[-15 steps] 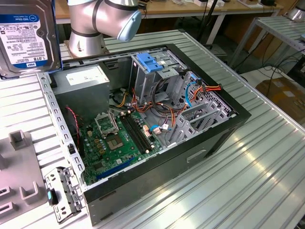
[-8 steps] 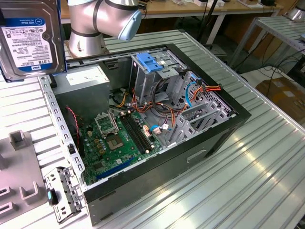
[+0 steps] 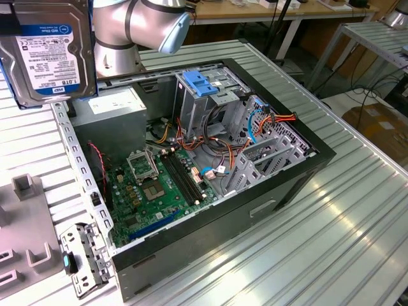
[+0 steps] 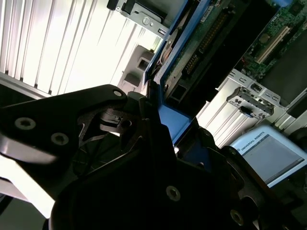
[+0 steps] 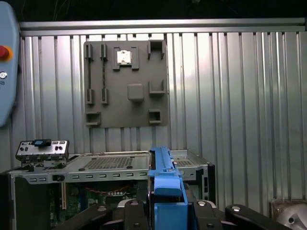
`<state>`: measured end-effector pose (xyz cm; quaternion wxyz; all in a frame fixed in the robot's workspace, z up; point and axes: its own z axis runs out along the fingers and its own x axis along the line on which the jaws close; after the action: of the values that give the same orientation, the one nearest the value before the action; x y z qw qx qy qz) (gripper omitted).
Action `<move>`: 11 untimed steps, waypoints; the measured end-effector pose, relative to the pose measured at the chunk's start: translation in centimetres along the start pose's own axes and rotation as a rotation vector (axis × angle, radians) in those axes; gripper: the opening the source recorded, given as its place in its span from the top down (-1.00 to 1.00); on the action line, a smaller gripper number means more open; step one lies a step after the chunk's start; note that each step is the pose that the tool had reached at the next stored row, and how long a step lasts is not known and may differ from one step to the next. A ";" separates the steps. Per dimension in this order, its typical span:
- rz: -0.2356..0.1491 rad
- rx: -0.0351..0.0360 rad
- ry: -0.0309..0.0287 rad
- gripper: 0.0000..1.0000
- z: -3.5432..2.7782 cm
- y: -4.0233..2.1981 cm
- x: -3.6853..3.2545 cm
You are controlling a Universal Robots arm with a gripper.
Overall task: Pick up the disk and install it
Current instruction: 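Pick up the disk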
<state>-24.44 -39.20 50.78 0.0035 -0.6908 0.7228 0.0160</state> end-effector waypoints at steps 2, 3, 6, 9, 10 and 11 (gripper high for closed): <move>0.000 -0.0001 0.0001 0.26 -0.01 -0.45 -0.02; 0.000 0.0000 0.0000 0.26 0.00 -0.64 -0.03; 0.001 0.0000 0.0000 0.26 -0.01 -1.32 -0.06; 0.001 0.0000 0.0000 0.26 -0.01 -2.09 -0.09; 0.001 -0.0001 0.0000 0.26 -0.01 -2.27 -0.10; 0.001 0.0000 0.0000 0.26 -0.01 -2.62 -0.11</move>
<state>-21.82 -39.21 50.74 0.0035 -0.6905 0.7232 0.0160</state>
